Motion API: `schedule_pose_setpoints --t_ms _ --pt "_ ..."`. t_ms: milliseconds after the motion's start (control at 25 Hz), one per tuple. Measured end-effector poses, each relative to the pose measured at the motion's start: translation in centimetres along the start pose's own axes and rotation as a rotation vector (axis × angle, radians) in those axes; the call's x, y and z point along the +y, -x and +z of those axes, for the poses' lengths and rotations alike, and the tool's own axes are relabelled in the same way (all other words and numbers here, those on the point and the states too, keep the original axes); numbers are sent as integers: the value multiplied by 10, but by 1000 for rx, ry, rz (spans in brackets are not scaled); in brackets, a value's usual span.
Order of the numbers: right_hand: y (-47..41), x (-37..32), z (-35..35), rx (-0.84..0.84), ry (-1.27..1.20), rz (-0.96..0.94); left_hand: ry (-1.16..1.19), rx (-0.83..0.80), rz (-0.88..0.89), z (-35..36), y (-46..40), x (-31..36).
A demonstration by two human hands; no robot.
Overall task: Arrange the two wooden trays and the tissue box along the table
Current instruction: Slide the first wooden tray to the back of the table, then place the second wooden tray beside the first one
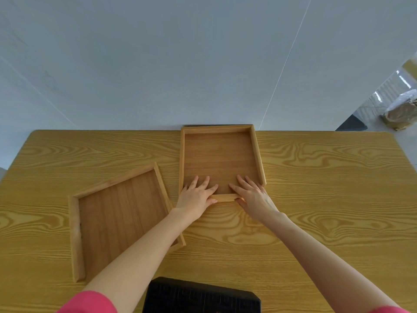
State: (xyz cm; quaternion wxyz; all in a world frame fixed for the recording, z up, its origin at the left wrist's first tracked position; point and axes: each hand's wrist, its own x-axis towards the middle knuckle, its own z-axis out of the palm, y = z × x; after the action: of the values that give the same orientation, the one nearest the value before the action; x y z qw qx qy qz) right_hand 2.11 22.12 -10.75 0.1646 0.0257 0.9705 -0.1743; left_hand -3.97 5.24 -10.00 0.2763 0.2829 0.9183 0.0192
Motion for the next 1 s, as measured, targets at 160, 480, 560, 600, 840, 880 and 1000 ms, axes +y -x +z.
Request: schedule_pose_setpoints --t_ms 160,480,560,600,840,880,1000 --pt "3 -2 5 22 5 5 0 10 10 2 1 -2" --pt "3 -13 9 44 -33 57 -37 -33 37 -11 -4 -9" --pt "2 -14 9 37 -31 58 -50 -30 34 -12 -4 -9" --pt "2 -14 8 27 -22 56 -52 -23 35 -11 -3 -9" --pt "4 -21 -3 -20 -7 105 78 -31 23 -15 -3 -9" --pt "6 -24 -4 -30 0 111 89 -31 21 -16 -1 -8" --pt "19 -36 -4 -16 -1 104 104 32 22 -14 16 -7"
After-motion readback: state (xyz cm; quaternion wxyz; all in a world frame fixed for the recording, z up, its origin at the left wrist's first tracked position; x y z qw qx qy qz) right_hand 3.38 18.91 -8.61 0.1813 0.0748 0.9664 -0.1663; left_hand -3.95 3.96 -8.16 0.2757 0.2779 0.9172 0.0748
